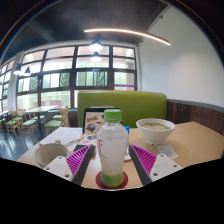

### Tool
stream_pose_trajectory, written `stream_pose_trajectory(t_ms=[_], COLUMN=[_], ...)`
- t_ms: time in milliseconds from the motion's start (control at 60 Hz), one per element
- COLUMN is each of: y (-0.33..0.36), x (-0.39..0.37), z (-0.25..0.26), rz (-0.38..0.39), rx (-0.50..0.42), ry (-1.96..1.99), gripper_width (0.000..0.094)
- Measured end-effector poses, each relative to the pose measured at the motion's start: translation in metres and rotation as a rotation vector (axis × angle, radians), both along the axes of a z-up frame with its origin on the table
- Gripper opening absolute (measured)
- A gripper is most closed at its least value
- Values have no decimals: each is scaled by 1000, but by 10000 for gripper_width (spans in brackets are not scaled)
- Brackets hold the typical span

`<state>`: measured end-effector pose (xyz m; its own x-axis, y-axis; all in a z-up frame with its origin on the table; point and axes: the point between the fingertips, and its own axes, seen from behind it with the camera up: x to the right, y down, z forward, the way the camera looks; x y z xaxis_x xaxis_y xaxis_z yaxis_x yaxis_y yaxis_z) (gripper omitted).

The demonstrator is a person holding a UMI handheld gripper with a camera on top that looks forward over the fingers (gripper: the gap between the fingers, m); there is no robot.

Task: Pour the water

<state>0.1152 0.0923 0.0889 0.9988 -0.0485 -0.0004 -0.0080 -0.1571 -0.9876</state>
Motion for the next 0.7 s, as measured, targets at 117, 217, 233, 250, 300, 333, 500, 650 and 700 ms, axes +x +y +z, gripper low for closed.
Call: stream_pose_trajectory(t_ms=[117,217,233,250,300,333,500,650,700], y=[-28,-67,-75,-84,-110,-127,-205,-237,-243], x=[-3,-4,-4,-4,-8,-11,-27,-34,-36], z=[13,28,30,34,39,42,45,40,37], rz=[-5,-24,-28,-31,-29,-24,6,23,29], rx=[-7,-17,-19,-22,-28,-31,-30,-15,-15], ry=[9,-3,-5,-7,-8,-9,-12,22,35], gripper_width=[818,818,818,819,819,821,820,824,823])
